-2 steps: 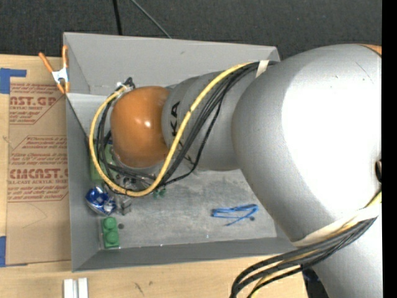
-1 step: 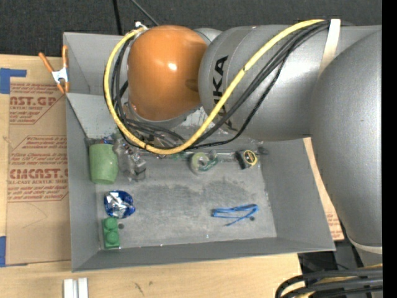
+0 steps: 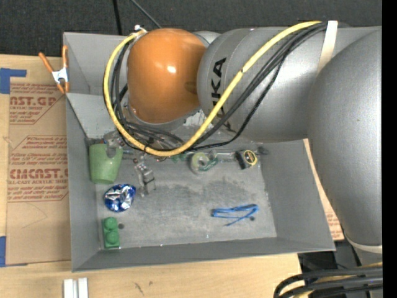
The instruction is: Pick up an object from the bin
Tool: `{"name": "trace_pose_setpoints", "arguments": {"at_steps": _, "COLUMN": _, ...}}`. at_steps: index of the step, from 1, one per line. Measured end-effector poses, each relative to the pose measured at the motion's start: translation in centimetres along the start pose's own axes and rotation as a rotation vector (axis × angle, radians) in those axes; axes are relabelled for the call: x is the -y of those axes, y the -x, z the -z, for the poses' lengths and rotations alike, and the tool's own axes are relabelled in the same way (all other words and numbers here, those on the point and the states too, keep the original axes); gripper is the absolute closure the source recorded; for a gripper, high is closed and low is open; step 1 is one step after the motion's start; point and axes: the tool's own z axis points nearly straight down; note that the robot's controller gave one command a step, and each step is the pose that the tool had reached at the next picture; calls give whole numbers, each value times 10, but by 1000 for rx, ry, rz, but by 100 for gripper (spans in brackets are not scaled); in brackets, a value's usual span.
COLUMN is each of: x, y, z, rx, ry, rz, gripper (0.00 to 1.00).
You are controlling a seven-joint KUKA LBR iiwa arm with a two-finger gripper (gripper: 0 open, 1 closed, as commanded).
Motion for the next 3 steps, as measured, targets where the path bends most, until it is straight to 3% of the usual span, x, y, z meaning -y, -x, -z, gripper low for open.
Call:
{"name": "trace_pose_setpoints", "arguments": {"at_steps": 1, "x": -1, "y": 4, "z": -91, "rx": -7, "ry": 2, "rz": -141, "gripper": 0}}
{"name": "trace_pose_setpoints", "arguments": {"at_steps": 2, "x": -6, "y": -18, "z": -144, "rx": 7, "ry": 0, "rz": 236, "gripper": 0}}
{"name": "trace_pose_setpoints", "arguments": {"at_steps": 3, "x": -6, "y": -19, "z": -144, "rx": 1, "ry": 2, "rz": 236, "gripper": 100}}
